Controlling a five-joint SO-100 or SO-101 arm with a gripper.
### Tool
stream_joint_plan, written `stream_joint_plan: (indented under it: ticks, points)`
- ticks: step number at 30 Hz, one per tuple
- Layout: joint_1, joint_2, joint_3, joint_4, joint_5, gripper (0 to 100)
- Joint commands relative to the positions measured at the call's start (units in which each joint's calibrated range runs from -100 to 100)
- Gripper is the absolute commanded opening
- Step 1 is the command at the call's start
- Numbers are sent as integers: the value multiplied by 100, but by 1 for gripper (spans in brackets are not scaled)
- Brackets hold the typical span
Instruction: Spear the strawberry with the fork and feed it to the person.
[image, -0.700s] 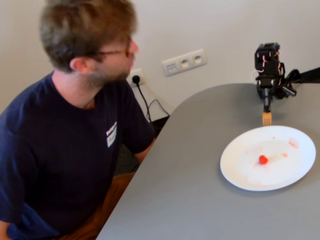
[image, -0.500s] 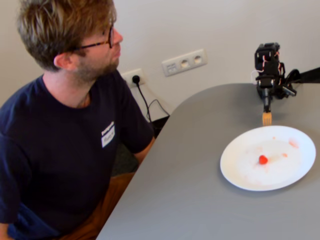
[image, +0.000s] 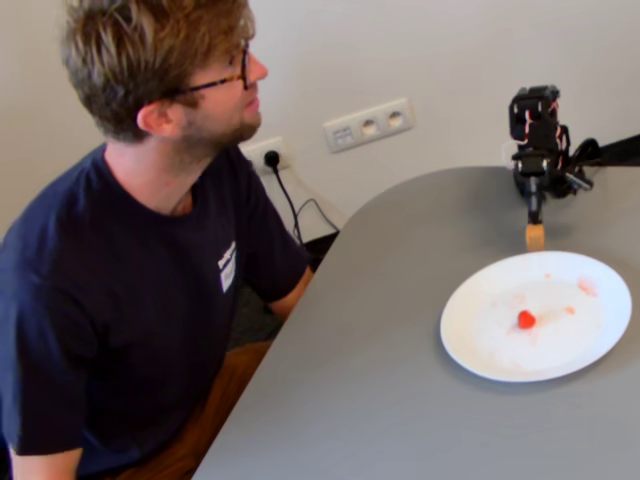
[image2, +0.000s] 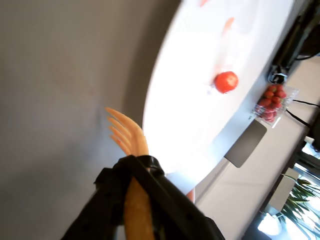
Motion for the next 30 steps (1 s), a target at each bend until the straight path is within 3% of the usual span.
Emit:
stream_joint_plan:
  ticks: [1,6,9,12,16,20,30]
  points:
    - [43,-33,-1061,172,29,1]
    - [43,-25,-2585,-98,29,1]
    - [36,18,-3207,-1290,548,1]
    - [36,882,-3442,-2100,595,1]
    - [13,4185,-5678,-2979,296,1]
    - [6,5922,-6670,-3405,81,1]
    - [51,7675,-6787,-4415,-60,1]
